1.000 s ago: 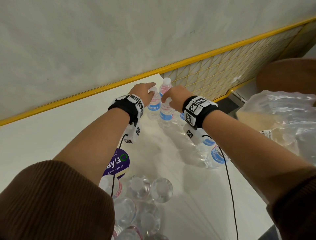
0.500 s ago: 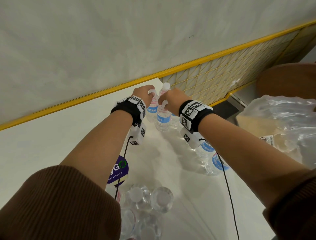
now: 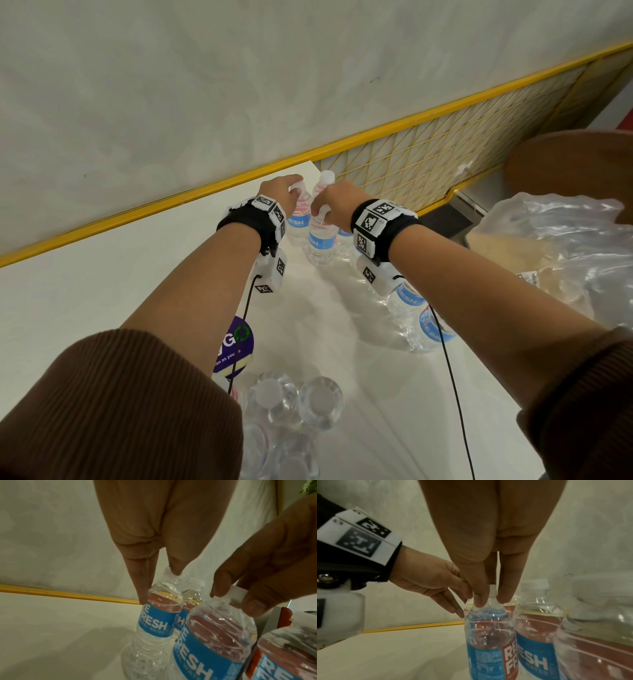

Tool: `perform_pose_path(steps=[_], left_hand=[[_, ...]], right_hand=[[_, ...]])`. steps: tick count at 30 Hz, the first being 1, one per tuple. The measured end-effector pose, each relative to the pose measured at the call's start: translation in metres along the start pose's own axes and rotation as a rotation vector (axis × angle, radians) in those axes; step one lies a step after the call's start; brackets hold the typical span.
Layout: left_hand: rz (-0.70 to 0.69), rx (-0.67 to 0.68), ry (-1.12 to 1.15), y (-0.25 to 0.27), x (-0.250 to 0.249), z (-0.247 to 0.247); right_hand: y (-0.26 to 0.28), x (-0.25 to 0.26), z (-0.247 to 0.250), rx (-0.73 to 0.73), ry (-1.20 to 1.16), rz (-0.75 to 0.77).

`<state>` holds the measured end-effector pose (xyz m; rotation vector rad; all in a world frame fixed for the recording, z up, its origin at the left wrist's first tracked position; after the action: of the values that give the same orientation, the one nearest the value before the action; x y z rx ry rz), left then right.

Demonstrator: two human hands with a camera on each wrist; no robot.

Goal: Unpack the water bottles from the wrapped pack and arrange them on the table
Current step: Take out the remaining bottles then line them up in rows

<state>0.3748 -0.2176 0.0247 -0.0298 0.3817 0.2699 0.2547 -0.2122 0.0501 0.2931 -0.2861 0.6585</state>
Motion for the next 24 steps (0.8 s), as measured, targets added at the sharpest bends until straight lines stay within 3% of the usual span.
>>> perform_pose_path(steps=[24], left_hand=[[0.038,0.156,-0.054,0.0068,0.0033,-0.0047]], right_hand=[[0.0036,-0.0001,0.0014,-0.029,-0.047,-0.039]])
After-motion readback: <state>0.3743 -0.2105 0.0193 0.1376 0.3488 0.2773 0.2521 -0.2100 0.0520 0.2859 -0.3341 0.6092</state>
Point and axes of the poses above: each hand's wrist, its own y-axis away from the middle knuckle, its own z-axis out of the back of the hand, x = y × z, the point moved 7 cm from there along -y, towards the middle knuckle, and after that the axes turned 9 degrees about -y, right-handed, at the moved point
